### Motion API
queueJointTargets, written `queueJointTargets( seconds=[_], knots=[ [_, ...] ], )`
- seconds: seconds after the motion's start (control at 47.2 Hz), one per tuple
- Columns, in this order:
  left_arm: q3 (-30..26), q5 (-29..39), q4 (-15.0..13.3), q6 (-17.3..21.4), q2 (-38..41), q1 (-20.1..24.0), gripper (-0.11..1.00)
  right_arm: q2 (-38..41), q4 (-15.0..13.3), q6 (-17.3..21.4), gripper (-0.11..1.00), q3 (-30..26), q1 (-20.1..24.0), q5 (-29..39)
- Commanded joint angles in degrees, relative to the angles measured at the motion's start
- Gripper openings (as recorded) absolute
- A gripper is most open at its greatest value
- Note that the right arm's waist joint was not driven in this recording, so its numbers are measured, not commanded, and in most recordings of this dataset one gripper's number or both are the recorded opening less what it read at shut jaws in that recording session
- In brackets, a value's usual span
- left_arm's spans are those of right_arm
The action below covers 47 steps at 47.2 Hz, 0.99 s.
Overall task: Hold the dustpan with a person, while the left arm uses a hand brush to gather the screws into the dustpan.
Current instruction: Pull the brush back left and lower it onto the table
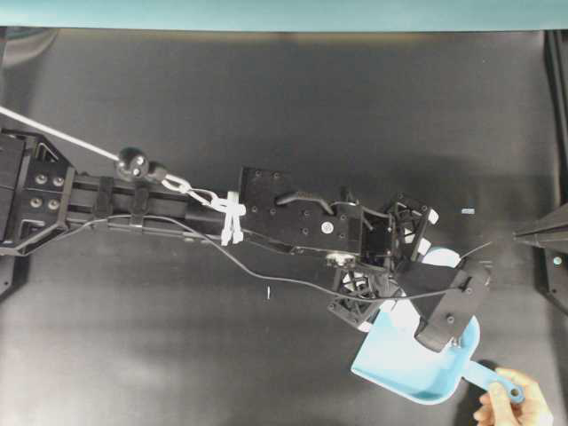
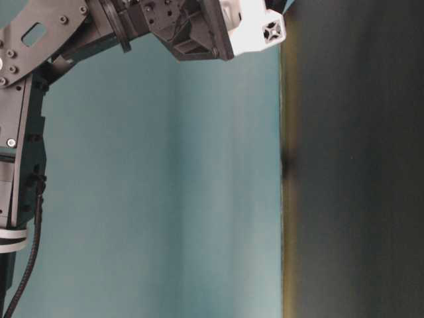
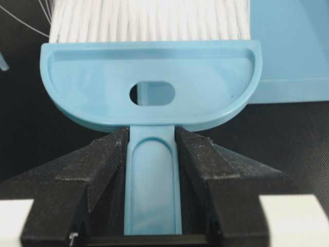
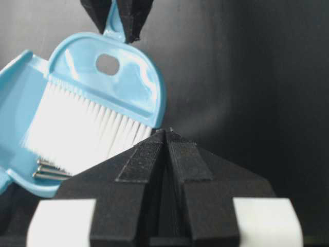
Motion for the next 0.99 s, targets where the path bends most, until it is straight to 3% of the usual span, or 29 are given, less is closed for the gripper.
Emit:
queueJointTargets(
  seconds=[0.0, 0.19, 0.614, 0.804, 0.974],
  knots=[
    [0.1, -0.4, 0.0, -0.1, -3.5, 0.2, 0.31, 0.3, 0.0, -0.4, -0.01, -0.8, 0.0, -0.3],
    [7.6, -3.2, 0.0, -0.5, -13.8, 1.2, 0.31, 0.4, -0.1, -0.4, -0.01, -0.8, 0.0, -0.3],
    [51.0, -35.9, 0.0, -12.8, -37.8, 6.9, 0.31, 0.2, 0.0, -0.4, -0.01, -0.8, 0.0, -0.3],
    [65.2, -46.1, 0.0, -17.7, -44.2, 7.1, 0.31, 0.1, 0.0, -0.4, -0.01, -0.8, 0.0, -0.3],
    [72.9, -49.1, 0.0, -19.4, -46.5, 7.1, 0.31, 0.1, 0.0, -0.4, -0.01, -0.8, 0.0, -0.3]
  ],
)
